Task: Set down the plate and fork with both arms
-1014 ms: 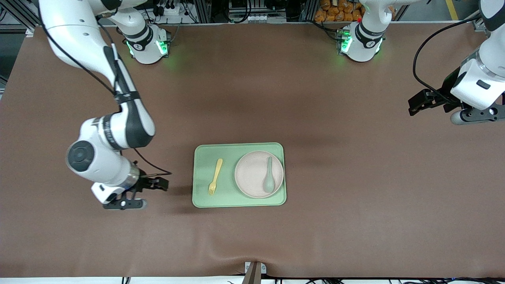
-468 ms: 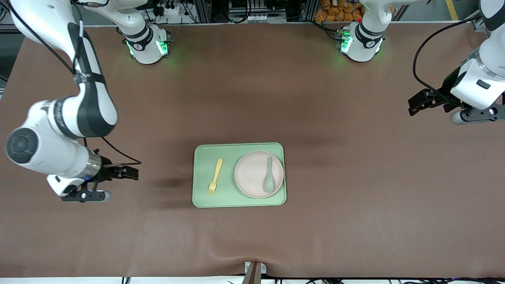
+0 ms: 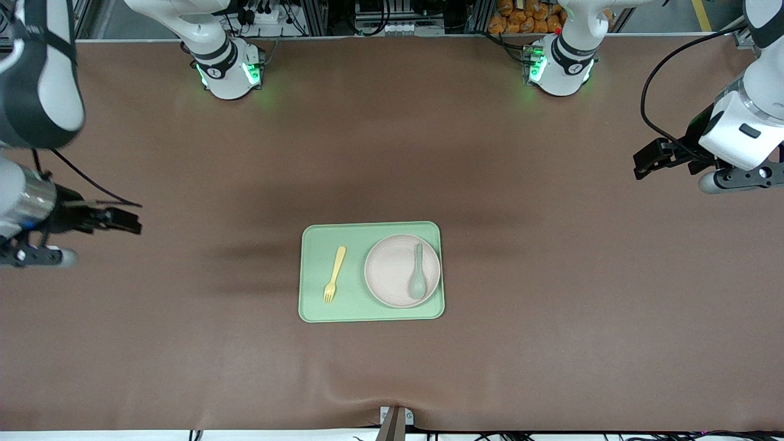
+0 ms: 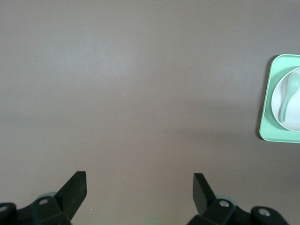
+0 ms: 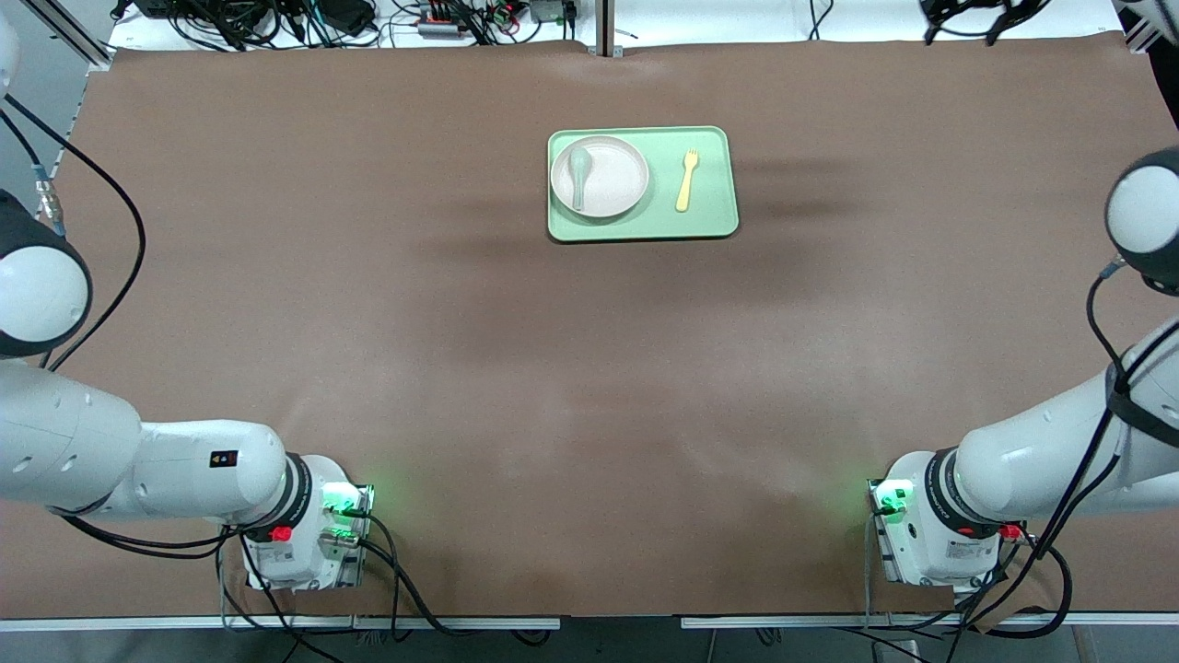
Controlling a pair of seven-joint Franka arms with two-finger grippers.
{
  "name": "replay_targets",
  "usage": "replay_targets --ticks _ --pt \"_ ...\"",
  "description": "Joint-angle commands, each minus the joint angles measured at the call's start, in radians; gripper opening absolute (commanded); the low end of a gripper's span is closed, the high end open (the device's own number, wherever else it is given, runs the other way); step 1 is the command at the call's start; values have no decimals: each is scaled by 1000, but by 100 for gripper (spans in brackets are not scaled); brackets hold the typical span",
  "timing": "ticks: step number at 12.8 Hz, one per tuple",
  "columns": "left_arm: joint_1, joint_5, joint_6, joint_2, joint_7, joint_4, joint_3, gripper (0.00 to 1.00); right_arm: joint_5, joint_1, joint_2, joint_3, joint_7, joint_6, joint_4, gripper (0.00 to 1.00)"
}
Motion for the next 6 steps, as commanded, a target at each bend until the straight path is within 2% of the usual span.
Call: replay_targets --ticks 1,4,6 --pt "5 14 10 -13 -3 -15 -7 100 -24 -20 -111 24 18 -105 -28 100" --pt "5 14 10 -13 3 -15 -7 100 -16 -20 -175 47 115 -172 -26 100" --pt "5 14 10 -11 3 -15 -7 100 -13 -27 -183 64 140 -198 -26 100"
